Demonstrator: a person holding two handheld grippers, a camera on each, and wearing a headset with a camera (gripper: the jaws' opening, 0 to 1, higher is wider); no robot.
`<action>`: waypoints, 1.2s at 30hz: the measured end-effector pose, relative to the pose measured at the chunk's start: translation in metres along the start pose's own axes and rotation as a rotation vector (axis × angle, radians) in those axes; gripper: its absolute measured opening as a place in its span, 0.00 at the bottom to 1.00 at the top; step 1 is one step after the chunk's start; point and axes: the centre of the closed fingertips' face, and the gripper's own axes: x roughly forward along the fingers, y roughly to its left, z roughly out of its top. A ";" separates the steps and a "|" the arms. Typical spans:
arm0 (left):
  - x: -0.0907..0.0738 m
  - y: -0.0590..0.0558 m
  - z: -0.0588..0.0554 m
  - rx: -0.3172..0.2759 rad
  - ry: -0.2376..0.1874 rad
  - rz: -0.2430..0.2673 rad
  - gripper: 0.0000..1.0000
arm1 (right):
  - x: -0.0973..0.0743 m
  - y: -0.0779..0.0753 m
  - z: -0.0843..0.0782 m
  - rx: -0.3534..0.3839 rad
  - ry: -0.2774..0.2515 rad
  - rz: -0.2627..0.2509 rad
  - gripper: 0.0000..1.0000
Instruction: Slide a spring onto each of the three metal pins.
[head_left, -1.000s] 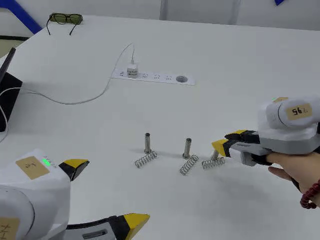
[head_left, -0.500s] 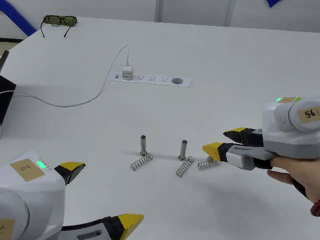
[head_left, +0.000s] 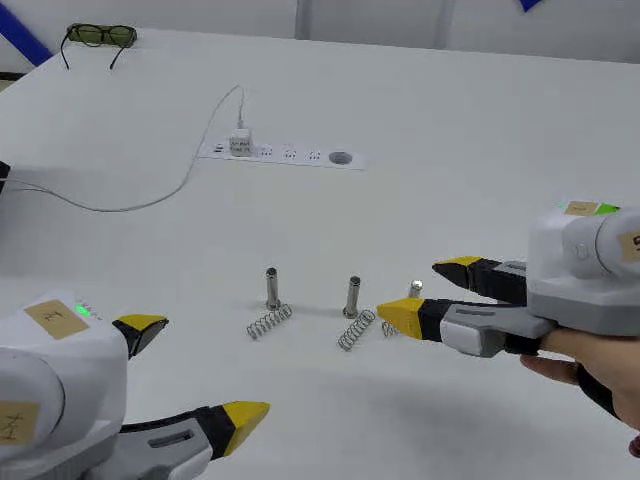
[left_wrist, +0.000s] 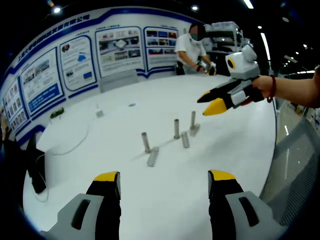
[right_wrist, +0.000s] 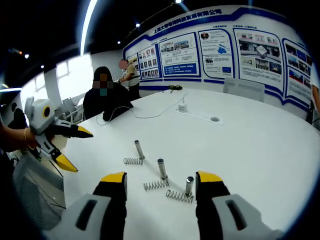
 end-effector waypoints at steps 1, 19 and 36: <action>0.001 0.001 0.000 0.002 0.000 -0.001 0.72 | -0.001 0.001 0.000 0.000 -0.003 0.005 0.57; 0.036 0.018 0.000 0.022 -0.022 -0.030 0.51 | -0.013 0.025 -0.014 0.023 -0.039 0.061 0.61; 0.073 0.028 -0.006 -0.054 -0.012 -0.081 0.39 | -0.023 0.041 -0.034 0.043 -0.024 0.080 0.66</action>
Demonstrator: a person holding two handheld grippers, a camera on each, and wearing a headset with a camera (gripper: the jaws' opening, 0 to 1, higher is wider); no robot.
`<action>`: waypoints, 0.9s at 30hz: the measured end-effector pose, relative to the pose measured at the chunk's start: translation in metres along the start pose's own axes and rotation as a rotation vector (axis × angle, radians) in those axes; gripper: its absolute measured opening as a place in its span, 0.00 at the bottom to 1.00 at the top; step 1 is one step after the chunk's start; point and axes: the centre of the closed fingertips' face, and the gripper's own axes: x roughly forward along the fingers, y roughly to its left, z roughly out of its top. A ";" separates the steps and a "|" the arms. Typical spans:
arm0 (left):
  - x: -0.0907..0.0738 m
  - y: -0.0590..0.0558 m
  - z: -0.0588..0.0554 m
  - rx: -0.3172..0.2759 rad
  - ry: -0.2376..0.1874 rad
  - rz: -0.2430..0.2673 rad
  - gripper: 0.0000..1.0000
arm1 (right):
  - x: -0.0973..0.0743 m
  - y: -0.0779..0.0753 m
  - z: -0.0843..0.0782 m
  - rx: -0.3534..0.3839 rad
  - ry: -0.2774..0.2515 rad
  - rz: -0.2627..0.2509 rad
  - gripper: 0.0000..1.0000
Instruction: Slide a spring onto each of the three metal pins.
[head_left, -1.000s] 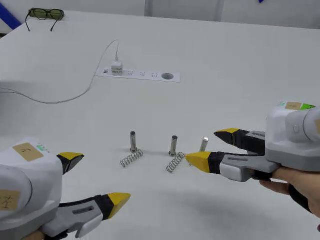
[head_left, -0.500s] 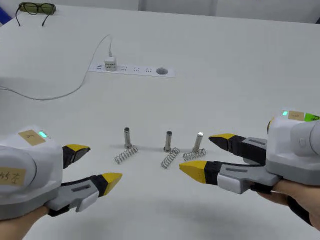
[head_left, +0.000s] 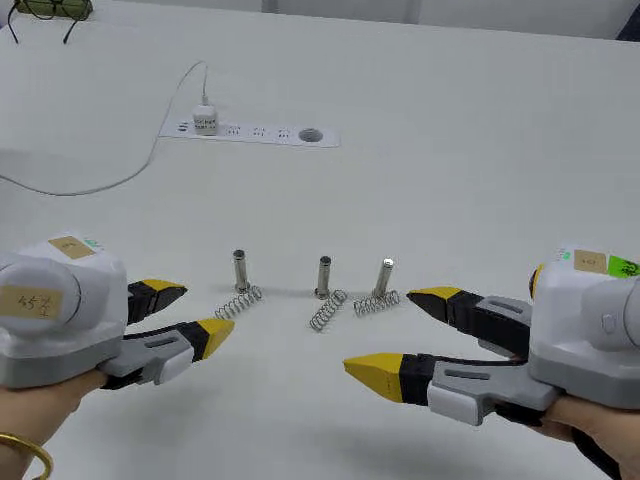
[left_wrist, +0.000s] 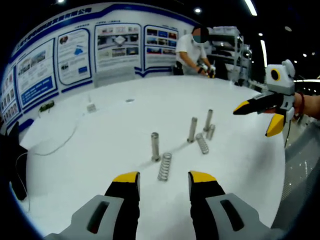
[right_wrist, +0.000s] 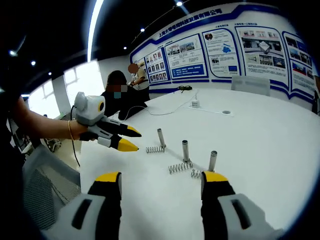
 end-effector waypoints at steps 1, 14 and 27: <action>0.002 0.000 -0.001 -0.002 0.001 -0.003 0.39 | -0.001 0.000 -0.001 0.003 -0.004 -0.003 0.66; 0.028 0.001 -0.013 0.042 0.040 -0.051 0.33 | -0.004 -0.002 -0.005 0.057 -0.012 -0.027 0.65; 0.036 -0.003 -0.014 0.045 0.036 -0.083 0.22 | -0.010 -0.011 -0.011 0.086 -0.001 -0.055 0.63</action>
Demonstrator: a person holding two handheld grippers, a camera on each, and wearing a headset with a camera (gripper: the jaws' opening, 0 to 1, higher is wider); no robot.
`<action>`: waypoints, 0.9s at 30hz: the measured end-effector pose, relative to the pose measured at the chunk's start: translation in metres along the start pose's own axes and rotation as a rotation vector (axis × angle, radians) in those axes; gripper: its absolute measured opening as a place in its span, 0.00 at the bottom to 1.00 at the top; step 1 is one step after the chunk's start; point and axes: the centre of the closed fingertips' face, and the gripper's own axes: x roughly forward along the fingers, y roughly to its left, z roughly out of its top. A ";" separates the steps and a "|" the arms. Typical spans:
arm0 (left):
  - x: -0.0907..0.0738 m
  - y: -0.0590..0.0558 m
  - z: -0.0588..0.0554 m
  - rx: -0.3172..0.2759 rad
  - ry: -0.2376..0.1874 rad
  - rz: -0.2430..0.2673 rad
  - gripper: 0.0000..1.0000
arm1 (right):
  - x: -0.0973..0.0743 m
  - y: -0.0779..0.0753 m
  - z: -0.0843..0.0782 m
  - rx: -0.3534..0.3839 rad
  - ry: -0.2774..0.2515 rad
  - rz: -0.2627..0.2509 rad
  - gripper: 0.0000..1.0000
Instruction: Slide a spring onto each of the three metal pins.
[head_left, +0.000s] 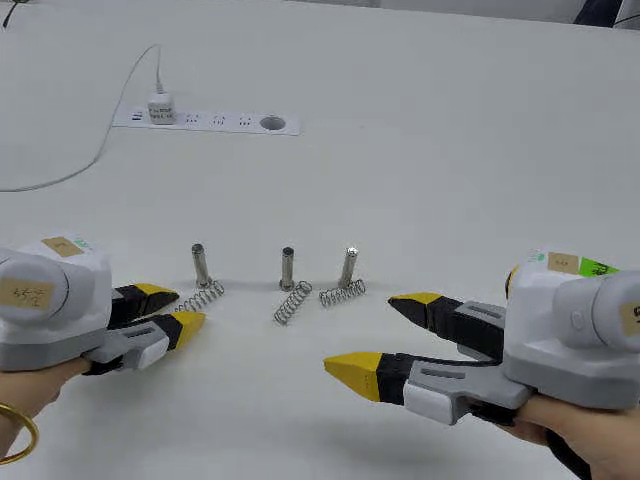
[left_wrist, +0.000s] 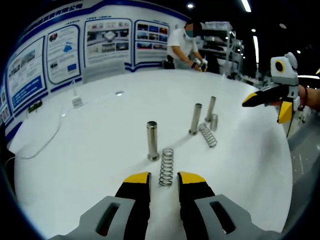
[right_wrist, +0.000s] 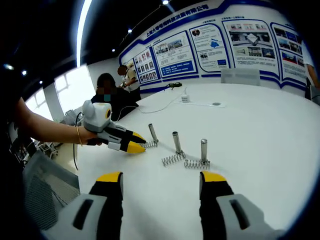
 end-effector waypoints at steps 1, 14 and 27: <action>0.000 -0.001 0.000 -0.005 0.001 -0.003 0.21 | 0.000 0.000 0.000 0.002 0.001 -0.001 0.63; 0.003 0.002 0.000 0.014 0.019 0.000 0.12 | 0.003 -0.001 0.001 0.002 0.010 0.000 0.63; -0.004 -0.010 0.008 0.035 0.001 -0.018 0.10 | 0.003 -0.002 0.007 0.004 0.004 0.003 0.62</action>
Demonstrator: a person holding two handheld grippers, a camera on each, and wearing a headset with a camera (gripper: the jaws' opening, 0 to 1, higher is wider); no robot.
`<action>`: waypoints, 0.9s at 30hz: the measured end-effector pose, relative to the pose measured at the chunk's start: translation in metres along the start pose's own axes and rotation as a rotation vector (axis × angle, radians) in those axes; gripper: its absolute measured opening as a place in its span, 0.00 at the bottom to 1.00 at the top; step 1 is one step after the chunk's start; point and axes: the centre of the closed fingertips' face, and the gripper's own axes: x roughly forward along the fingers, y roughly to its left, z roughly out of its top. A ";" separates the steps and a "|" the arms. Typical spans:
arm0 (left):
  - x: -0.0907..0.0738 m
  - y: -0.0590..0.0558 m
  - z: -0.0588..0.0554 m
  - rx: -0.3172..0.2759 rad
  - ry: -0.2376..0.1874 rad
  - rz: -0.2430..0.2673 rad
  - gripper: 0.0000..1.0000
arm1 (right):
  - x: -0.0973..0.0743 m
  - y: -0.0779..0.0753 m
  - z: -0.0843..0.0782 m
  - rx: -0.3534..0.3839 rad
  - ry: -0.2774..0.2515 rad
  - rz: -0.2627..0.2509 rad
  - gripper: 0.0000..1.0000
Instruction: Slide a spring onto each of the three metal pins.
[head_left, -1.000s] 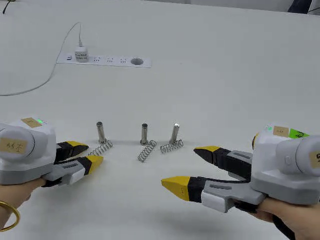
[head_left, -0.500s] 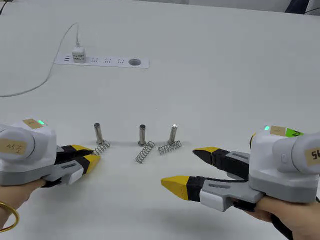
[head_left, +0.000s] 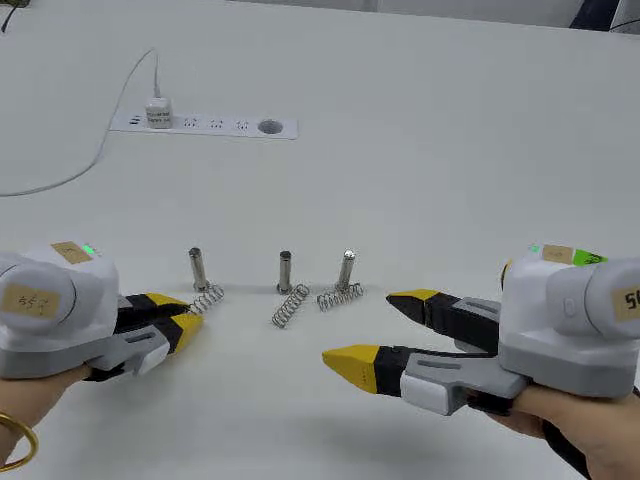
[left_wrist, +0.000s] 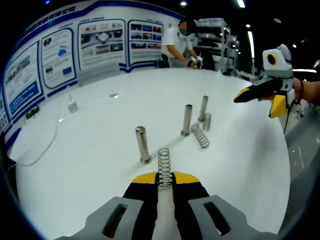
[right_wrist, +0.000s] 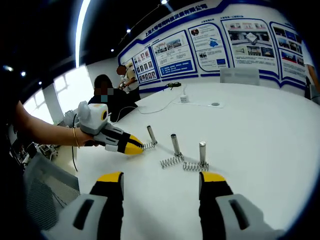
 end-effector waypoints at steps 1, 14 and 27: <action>-0.001 -0.001 0.002 -0.003 -0.007 -0.002 0.10 | 0.000 0.000 0.000 0.000 0.000 0.001 0.62; -0.025 -0.020 0.025 0.007 -0.088 -0.009 0.10 | 0.005 0.011 0.017 0.043 -0.045 0.036 0.59; -0.044 -0.043 0.046 0.006 -0.172 -0.032 0.10 | 0.012 0.024 0.034 0.072 -0.090 0.086 0.56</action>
